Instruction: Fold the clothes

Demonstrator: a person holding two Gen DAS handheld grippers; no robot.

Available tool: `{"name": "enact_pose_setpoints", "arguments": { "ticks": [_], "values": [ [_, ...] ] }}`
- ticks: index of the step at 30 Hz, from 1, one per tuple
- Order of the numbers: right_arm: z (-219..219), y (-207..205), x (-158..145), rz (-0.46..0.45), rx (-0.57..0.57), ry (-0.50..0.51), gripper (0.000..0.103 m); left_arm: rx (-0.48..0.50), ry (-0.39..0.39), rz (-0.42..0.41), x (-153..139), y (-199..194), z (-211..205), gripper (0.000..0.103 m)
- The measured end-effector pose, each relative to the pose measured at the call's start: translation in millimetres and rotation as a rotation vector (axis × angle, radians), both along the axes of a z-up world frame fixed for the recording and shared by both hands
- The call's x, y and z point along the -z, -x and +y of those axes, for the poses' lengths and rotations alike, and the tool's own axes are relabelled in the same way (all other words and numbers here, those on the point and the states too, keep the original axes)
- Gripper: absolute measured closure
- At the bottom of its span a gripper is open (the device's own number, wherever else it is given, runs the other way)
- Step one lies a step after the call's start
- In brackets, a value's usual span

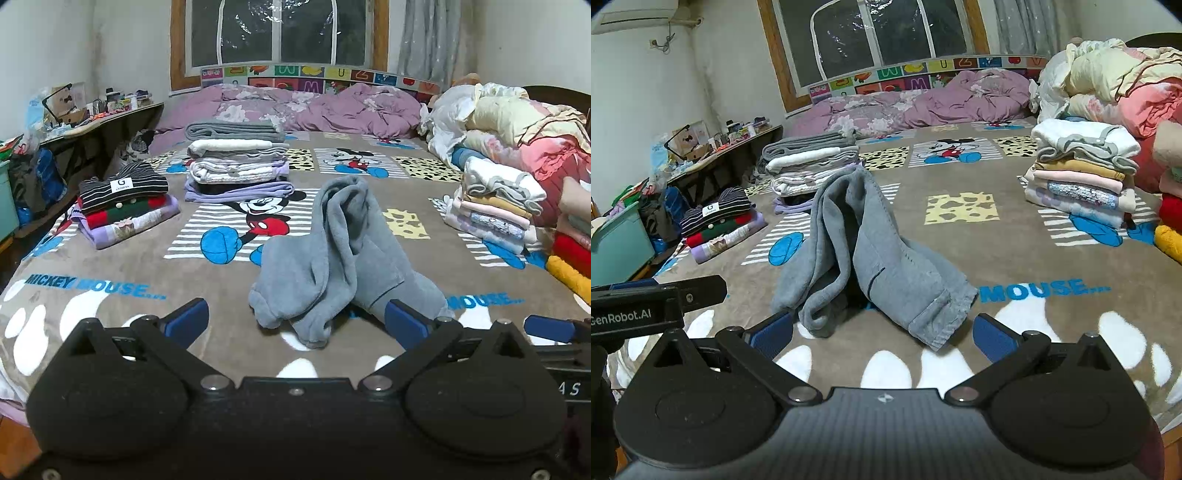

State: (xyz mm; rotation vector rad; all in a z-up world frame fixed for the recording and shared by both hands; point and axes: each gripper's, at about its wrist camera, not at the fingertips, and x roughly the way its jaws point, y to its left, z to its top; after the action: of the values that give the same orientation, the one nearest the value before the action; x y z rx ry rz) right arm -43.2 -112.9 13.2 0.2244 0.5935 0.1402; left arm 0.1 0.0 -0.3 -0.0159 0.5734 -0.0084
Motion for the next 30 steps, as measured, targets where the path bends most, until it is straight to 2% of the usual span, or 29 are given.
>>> {"name": "enact_pose_setpoints", "arguments": {
  "ticks": [30],
  "values": [
    [-4,1,-1,-0.007,-0.002,-0.016,0.0,0.002,-0.016,-0.002,4,-1,-1,0.0]
  ]
}}
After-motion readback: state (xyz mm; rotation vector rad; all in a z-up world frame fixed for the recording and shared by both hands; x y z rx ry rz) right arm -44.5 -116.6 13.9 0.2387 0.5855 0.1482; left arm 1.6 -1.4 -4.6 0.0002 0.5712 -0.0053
